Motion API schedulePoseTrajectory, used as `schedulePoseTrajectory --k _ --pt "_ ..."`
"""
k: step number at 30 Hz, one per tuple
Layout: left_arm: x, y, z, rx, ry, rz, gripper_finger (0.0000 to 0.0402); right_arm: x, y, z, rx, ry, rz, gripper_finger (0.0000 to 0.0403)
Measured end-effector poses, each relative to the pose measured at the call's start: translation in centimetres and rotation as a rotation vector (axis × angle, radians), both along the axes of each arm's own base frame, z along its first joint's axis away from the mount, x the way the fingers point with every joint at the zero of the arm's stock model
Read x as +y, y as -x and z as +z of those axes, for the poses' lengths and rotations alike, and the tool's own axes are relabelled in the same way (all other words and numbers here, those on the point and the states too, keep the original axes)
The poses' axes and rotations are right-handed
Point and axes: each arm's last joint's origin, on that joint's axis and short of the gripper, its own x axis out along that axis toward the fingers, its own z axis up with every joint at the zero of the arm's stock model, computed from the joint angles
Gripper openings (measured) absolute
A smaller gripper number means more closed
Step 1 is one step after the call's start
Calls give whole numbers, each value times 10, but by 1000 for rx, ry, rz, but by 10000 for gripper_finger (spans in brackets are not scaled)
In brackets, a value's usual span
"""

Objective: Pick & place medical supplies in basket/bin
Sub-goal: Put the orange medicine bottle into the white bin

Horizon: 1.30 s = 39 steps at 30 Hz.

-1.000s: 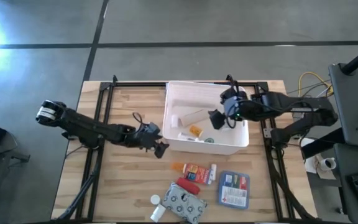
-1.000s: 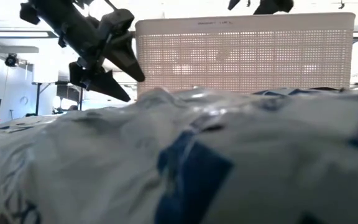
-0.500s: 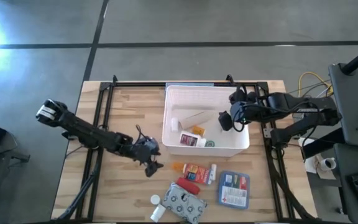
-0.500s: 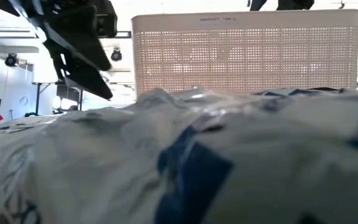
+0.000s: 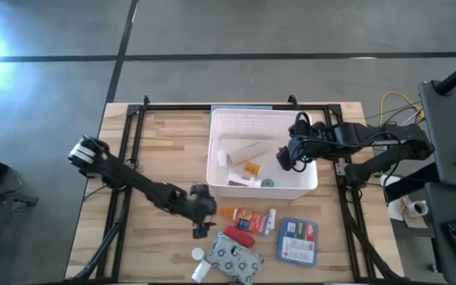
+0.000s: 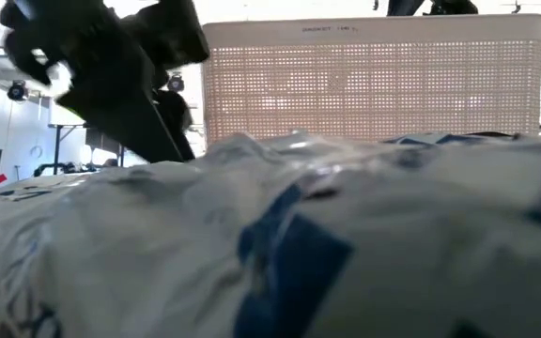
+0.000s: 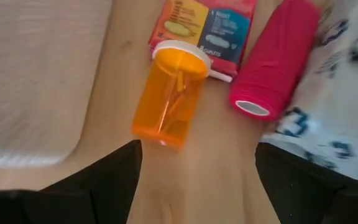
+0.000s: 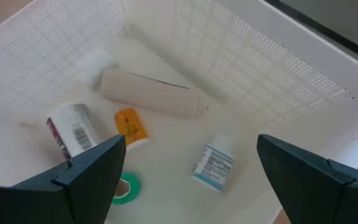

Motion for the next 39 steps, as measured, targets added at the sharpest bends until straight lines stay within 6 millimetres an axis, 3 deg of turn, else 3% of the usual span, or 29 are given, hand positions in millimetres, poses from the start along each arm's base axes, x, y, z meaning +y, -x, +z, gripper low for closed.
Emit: schedulePoseTrajectory --k 9,24,31,39 --pt "-14 -35 -11 1 -96 -21 293 2 2 1 -6 -4 5 352" --pt "-9 -35 -19 -7 -151 7 290 1 2 -2 5 16 1 352" --pt "-14 -44 -27 -63 -110 -5 242 1 2 -2 6 16 0 352" --pt "-14 -44 -42 -12 -129 -9 199 1 2 -3 -1 3 -14 352"
